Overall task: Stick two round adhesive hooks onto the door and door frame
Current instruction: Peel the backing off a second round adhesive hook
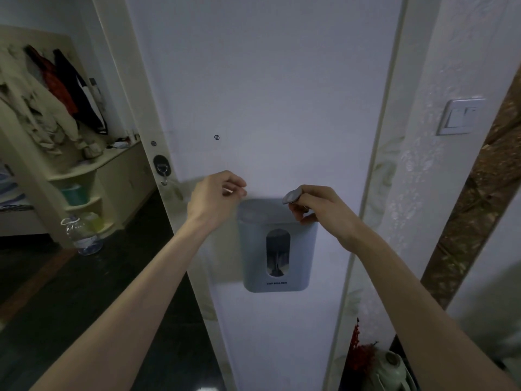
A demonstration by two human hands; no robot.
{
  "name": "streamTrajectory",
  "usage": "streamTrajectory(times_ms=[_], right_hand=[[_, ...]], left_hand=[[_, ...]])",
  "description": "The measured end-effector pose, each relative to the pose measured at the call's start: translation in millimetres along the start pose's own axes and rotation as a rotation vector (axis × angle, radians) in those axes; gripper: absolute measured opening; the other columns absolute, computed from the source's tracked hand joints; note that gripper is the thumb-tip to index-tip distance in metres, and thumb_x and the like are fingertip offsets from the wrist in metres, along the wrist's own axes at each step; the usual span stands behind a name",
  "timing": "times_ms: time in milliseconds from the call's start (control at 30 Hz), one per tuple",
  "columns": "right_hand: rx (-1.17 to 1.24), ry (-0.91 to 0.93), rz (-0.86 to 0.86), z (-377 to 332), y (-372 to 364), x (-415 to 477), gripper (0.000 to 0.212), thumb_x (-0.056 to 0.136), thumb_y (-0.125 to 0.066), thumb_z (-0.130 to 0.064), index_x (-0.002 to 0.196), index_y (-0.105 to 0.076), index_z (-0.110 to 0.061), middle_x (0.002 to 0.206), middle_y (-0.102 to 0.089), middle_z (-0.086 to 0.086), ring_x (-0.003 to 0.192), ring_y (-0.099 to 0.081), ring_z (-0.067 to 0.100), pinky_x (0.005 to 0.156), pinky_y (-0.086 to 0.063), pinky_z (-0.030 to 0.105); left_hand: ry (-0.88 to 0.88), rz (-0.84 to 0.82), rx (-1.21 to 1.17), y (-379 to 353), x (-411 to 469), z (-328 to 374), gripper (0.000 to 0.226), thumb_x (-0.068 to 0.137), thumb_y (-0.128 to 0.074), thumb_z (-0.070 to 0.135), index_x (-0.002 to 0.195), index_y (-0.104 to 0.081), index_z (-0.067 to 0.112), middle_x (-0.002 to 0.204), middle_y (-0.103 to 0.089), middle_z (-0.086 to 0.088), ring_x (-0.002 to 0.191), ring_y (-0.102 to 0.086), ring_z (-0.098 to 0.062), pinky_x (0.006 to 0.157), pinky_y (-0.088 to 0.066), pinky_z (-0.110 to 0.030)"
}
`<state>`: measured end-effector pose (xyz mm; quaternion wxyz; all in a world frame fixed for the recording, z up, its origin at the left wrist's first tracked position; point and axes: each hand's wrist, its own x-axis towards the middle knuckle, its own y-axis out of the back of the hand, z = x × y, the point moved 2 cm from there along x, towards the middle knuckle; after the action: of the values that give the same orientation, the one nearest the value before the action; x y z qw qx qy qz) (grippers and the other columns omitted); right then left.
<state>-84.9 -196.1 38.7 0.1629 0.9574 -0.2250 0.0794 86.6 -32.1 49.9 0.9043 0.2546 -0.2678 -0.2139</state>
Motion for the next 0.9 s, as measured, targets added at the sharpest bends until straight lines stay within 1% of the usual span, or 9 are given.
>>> streamTrajectory(times_ms=[133, 233, 333, 433, 500, 567, 700, 800, 900], right_hand=[[-0.056, 0.021, 0.034, -0.4, -3.2, 1.6, 0.024, 0.102, -0.054, -0.014, 0.091, -0.074, -0.004, 0.075, -0.065, 0.000, 0.071, -0.056, 0.014, 0.070, -0.049, 0.024], [-0.177, 0.059, 0.114, -2.8, -8.8, 3.3, 0.021, 0.098, -0.058, -0.018, 0.088, -0.076, -0.015, 0.072, -0.069, -0.001, 0.069, -0.061, 0.021, 0.071, -0.050, 0.035], [-0.365, 0.126, 0.218, -7.8, -14.6, 5.5, 0.016, 0.097, -0.064, -0.025, 0.091, -0.078, -0.020, 0.080, -0.077, 0.004, 0.077, -0.071, 0.031, 0.071, -0.058, 0.043], [-0.551, 0.221, 0.275, -11.8, -20.3, 4.6, 0.015, 0.097, -0.064, -0.028, 0.084, -0.071, -0.026, 0.080, -0.074, -0.004, 0.076, -0.070, 0.023, 0.073, -0.060, 0.045], [-0.669, 0.272, 0.314, -13.4, -22.4, 2.1, 0.015, 0.097, -0.064, -0.027, 0.083, -0.068, -0.028, 0.080, -0.069, -0.006, 0.074, -0.066, 0.019, 0.069, -0.058, 0.041], [-0.744, 0.309, 0.348, -13.7, -23.1, 0.2, 0.009, 0.097, -0.066, -0.024, 0.093, -0.074, -0.024, 0.084, -0.067, -0.009, 0.076, -0.062, 0.016, 0.068, -0.055, 0.036], [-0.830, 0.320, 0.409, -15.1, -23.3, -3.1, 0.013, 0.094, -0.069, -0.022, 0.104, -0.077, -0.022, 0.087, -0.062, -0.012, 0.079, -0.054, 0.009, 0.067, -0.045, 0.028], [-0.831, 0.294, 0.404, -19.9, -24.0, -6.0, 0.015, 0.094, -0.069, -0.026, 0.107, -0.077, -0.024, 0.094, -0.070, -0.008, 0.084, -0.061, 0.012, 0.071, -0.050, 0.030], [-0.744, 0.228, 0.385, -26.3, -25.5, -9.3, 0.019, 0.095, -0.067, -0.037, 0.110, -0.076, -0.028, 0.093, -0.072, -0.012, 0.086, -0.068, 0.011, 0.076, -0.056, 0.032]], left_hand=[[-0.005, 0.075, -0.101, 7.6, -10.5, 7.6, 0.022, 0.101, -0.064, 0.016, 0.096, -0.074, 0.035, 0.089, -0.080, 0.013, 0.076, -0.075, -0.011, 0.075, -0.058, -0.034], [-0.060, 0.051, -0.162, 2.2, -27.9, 25.1, 0.015, 0.103, -0.064, 0.020, 0.100, -0.075, 0.029, 0.087, -0.078, 0.009, 0.071, -0.069, -0.015, 0.073, -0.056, -0.034], [-0.073, -0.014, -0.172, -9.1, -41.0, 40.7, 0.014, 0.100, -0.066, 0.037, 0.091, -0.074, 0.030, 0.081, -0.077, 0.012, 0.072, -0.069, -0.020, 0.076, -0.057, -0.038], [-0.029, -0.061, -0.141, -15.8, -48.4, 49.7, 0.035, 0.089, -0.061, 0.068, 0.084, -0.073, 0.035, 0.080, -0.077, 0.019, 0.075, -0.072, -0.017, 0.080, -0.063, -0.048], [-0.017, -0.049, -0.107, -17.5, -48.8, 50.5, 0.040, 0.083, -0.063, 0.076, 0.081, -0.072, 0.037, 0.081, -0.077, 0.019, 0.077, -0.074, -0.014, 0.080, -0.064, -0.049], [-0.017, -0.039, -0.102, -18.6, -47.9, 49.2, 0.033, 0.083, -0.069, 0.069, 0.081, -0.072, 0.036, 0.081, -0.079, 0.018, 0.077, -0.075, -0.012, 0.079, -0.065, -0.048], [-0.010, -0.074, -0.142, -19.9, -49.0, 46.9, 0.018, 0.087, -0.074, 0.049, 0.082, -0.072, 0.032, 0.079, -0.080, 0.018, 0.075, -0.078, -0.011, 0.081, -0.065, -0.049], [-0.029, -0.074, -0.164, -22.2, -50.5, 46.6, 0.012, 0.093, -0.073, 0.036, 0.083, -0.072, 0.029, 0.077, -0.080, 0.018, 0.069, -0.078, -0.007, 0.082, -0.065, -0.048], [-0.035, -0.043, -0.190, -21.1, -49.9, 45.9, 0.011, 0.095, -0.071, 0.031, 0.085, -0.073, 0.030, 0.079, -0.081, 0.018, 0.068, -0.078, -0.005, 0.080, -0.065, -0.044]])
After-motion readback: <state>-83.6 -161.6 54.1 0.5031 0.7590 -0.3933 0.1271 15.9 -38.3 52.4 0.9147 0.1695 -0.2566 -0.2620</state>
